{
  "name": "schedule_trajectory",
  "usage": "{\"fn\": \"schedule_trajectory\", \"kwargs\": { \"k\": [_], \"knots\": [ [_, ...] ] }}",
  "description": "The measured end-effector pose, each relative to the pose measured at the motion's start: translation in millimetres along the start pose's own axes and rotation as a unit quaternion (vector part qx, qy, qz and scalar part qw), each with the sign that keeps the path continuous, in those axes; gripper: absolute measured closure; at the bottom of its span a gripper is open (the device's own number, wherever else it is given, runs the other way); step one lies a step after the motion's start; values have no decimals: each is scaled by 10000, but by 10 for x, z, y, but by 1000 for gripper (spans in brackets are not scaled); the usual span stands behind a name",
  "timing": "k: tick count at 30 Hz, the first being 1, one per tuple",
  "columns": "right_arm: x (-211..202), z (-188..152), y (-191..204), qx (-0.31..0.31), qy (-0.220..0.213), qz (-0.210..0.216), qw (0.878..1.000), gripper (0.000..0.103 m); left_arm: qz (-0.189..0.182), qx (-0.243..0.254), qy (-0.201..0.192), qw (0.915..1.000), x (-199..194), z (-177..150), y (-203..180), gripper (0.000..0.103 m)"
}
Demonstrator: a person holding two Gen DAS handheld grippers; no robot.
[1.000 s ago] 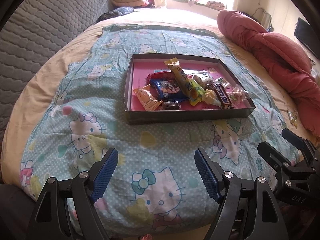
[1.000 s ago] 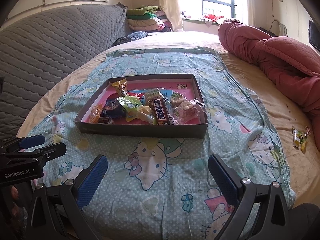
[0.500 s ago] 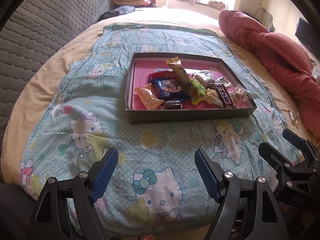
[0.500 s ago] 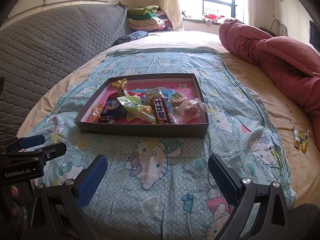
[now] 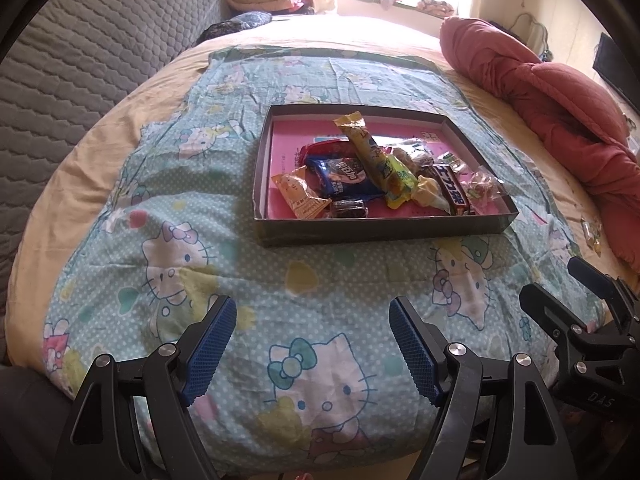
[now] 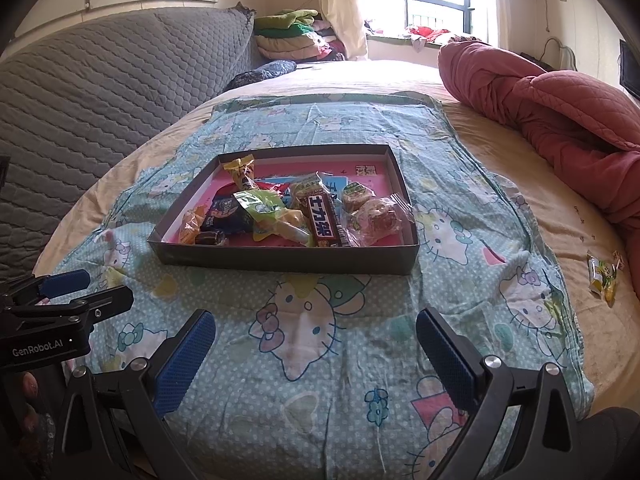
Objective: Organize snacks
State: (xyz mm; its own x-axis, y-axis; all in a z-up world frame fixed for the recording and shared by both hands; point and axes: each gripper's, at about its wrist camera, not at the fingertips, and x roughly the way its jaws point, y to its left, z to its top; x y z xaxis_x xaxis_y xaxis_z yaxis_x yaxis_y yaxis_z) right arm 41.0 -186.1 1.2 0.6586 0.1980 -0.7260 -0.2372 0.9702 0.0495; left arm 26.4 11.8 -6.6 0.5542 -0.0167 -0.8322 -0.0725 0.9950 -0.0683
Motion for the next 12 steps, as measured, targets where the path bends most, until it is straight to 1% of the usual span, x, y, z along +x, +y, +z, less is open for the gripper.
{"fn": "schedule_trajectory", "kwargs": {
  "k": [6, 9, 12],
  "knots": [
    [-1, 1, 1, 2, -2, -1, 10000, 2, 16, 9, -2, 10000, 16, 4, -4, 23],
    [27, 9, -9, -1, -12, -16, 10000, 2, -38, 50, -156, 9999, -23, 23, -23, 23],
    [70, 26, -33, 39, -25, -24, 10000, 2, -12, 69, -275, 9996, -46, 53, -30, 23]
  ]
}}
